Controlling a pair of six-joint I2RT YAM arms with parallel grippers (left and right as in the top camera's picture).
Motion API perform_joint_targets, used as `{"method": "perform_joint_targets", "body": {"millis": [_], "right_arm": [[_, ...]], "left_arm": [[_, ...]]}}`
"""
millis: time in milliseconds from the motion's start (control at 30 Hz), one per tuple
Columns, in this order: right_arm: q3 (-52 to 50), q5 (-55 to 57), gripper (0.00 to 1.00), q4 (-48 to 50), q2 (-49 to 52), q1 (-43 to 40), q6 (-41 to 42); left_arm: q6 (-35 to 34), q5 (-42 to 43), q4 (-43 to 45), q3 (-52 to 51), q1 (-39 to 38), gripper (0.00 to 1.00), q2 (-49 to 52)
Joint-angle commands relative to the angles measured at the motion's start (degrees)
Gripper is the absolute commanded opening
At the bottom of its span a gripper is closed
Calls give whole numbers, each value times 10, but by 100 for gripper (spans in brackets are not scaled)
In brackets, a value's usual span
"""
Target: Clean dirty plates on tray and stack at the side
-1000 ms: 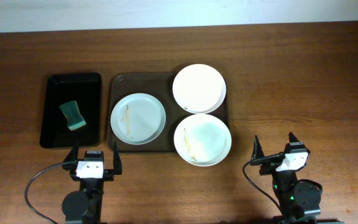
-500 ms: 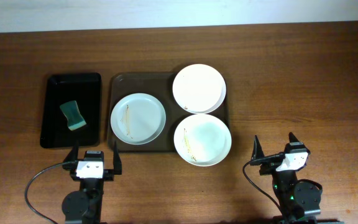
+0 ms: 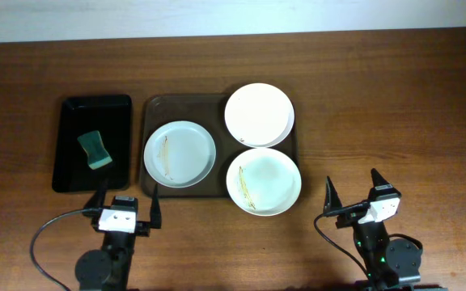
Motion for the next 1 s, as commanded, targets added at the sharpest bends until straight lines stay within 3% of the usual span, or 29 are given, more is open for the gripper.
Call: {"method": "perform_joint_targets", "body": {"millis": [0, 100, 167, 400, 500, 633, 667, 767, 900, 967], "right_arm": [[64, -7, 98, 3, 4, -3, 0], [138, -7, 98, -19, 48, -3, -3], [231, -8, 99, -78, 130, -3, -3], [632, -23, 98, -374, 519, -3, -3], [769, -27, 98, -498, 657, -3, -2], [784, -153, 98, -463, 765, -3, 28], [784, -165, 98, -458, 777, -3, 29], [784, -157, 99, -440, 803, 3, 80], [784, -48, 96, -426, 868, 99, 151], [784, -24, 96, -398, 911, 167, 153]], "left_arm": [[7, 14, -23, 100, -3, 99, 67], [7, 10, -59, 202, -3, 99, 171], [7, 10, -106, 304, -2, 99, 281], [-8, 31, -383, 703, -2, 99, 634], [-8, 135, -440, 768, -2, 99, 733], [-8, 272, -460, 767, -2, 99, 816], [-26, 254, -449, 767, -2, 99, 833], [-337, -88, -497, 767, 33, 98, 897], [-354, -171, -484, 767, 66, 96, 958], [-354, -182, -466, 767, 80, 77, 982]]}}
